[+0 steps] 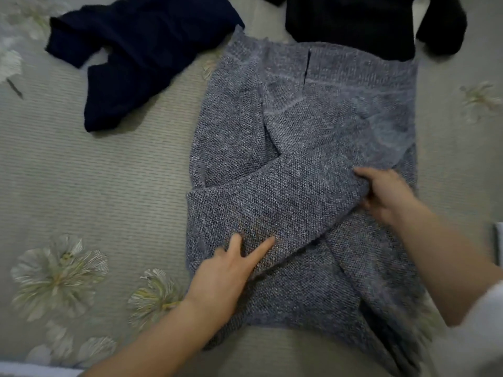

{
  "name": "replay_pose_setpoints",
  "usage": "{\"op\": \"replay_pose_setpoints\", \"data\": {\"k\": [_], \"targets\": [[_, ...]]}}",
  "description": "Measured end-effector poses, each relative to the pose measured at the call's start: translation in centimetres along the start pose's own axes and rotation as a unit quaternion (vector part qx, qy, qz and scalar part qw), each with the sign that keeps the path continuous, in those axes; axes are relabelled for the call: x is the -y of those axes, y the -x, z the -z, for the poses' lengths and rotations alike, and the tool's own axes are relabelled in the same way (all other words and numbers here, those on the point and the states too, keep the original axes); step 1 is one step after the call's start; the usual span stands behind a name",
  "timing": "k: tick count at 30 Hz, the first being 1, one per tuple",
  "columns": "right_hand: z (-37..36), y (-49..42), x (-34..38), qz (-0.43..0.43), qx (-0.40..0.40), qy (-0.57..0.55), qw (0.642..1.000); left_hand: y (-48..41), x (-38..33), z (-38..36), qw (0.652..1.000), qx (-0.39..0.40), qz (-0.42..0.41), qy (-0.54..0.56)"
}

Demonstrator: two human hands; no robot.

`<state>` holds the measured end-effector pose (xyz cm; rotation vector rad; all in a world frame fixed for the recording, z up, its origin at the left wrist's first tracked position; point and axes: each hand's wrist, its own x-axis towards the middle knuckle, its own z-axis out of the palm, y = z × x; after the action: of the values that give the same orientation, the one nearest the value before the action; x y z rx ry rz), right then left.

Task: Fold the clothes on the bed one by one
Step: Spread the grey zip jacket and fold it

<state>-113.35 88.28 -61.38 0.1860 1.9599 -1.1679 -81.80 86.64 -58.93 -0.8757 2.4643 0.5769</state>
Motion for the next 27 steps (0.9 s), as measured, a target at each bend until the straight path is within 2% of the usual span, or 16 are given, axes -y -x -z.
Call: {"op": "replay_pose_setpoints", "data": {"k": [3, 6, 8, 9, 10, 12, 14, 17, 20, 24, 27], "targets": [[-0.8, -0.3, 1.5, 0.066, -0.007, 0.006, 0.998, 0.8, 0.7, 0.6, 0.998, 0.000, 0.024, -0.064], [-0.2, -0.1, 0.6, 0.085, -0.073, 0.098, 0.989, 1.3, 1.2, 1.2, 0.994, 0.076, 0.032, -0.070], [0.3, 0.5, -0.5, 0.108, -0.176, 0.215, 0.955, 1.1, 1.1, 1.7, 0.990, 0.133, 0.040, -0.012], [0.2, 1.1, -1.0, 0.144, -0.213, 0.282, 0.924, 1.0, 1.0, 1.9, 0.994, 0.102, 0.033, 0.021], [-0.2, 2.1, -1.3, 0.197, -0.225, 0.337, 0.893, 0.8, 0.9, 1.9, 0.997, 0.031, 0.025, 0.060], [-1.8, 4.3, -2.3, 0.310, -0.174, 0.412, 0.839, 0.1, 0.6, 1.5, 0.980, -0.143, 0.010, 0.136], [-3.7, 5.8, -3.6, 0.370, -0.081, 0.481, 0.791, -1.3, 0.2, 0.7, 0.964, -0.228, -0.002, 0.139], [-6.0, 6.6, -5.5, 0.375, 0.017, 0.561, 0.738, -3.1, 0.7, -1.3, 0.980, -0.153, 0.068, 0.106], [-6.9, 6.3, -7.3, 0.361, 0.052, 0.637, 0.680, -3.4, 3.1, -4.1, 0.978, -0.087, 0.164, 0.091], [-6.2, 6.1, -8.9, 0.397, 0.062, 0.697, 0.594, -2.4, 4.7, -5.4, 0.974, -0.090, 0.186, 0.095], [-5.7, 6.1, -9.2, 0.409, 0.070, 0.710, 0.569, -2.4, 4.4, -5.0, 0.974, -0.111, 0.177, 0.085]]}}
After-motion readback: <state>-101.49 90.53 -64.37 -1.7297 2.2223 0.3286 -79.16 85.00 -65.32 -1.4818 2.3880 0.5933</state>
